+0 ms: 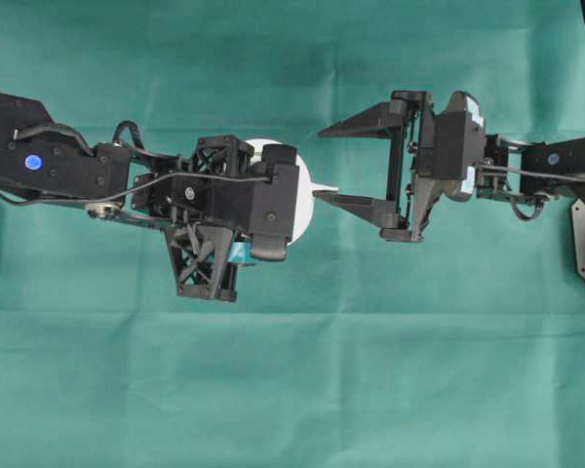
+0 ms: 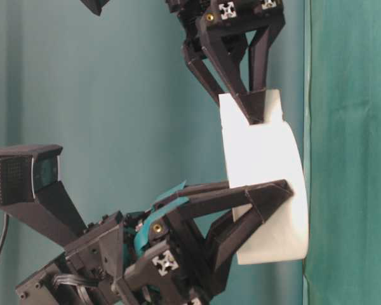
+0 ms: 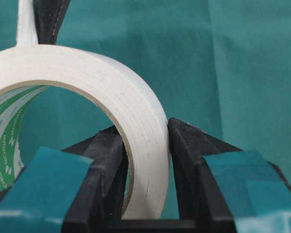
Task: Peel off the duct tape with your right arm.
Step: 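Close the right gripper on the tape's free end tab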
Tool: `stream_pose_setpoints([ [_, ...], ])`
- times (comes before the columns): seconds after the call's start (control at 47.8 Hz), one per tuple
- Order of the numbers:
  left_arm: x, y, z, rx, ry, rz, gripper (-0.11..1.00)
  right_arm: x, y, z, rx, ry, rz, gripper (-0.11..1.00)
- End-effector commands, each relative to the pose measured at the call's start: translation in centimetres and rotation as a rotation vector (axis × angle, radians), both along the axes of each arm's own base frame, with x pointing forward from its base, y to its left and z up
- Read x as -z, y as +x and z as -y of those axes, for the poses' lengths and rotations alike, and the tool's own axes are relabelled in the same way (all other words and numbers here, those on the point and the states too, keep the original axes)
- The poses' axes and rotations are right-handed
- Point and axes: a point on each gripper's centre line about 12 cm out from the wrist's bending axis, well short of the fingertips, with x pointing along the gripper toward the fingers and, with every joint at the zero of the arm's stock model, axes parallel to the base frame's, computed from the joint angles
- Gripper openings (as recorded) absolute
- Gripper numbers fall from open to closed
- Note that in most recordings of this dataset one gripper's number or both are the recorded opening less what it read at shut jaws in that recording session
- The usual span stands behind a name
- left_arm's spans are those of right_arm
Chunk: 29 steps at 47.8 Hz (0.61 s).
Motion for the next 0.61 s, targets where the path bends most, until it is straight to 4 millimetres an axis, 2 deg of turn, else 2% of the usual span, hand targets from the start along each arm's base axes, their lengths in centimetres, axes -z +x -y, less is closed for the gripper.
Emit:
stream_pose_setpoints([
  [0.0,-2.21,-0.12,-0.40,-0.006,0.004,0.060,0.23,-0.82,0.50,-0.42,-0.013,-0.002,0.032,0.49],
  [0.251,-1.81,-0.18,-0.96,-0.019,0.005,0.051,0.23,-0.71,0.55,-0.68,-0.021,-0.002,0.029,0.32],
  [0.481,-1.75,-0.16,-0.96,-0.019,0.005,0.049,0.23,-0.78,0.59,-0.69,-0.022,-0.005,0.032,0.03],
  [0.586,-1.69,-0.14,-0.96,-0.019,0.005,0.048,0.23,-0.78,0.59,-0.69,-0.022,-0.005,0.032,-0.01],
])
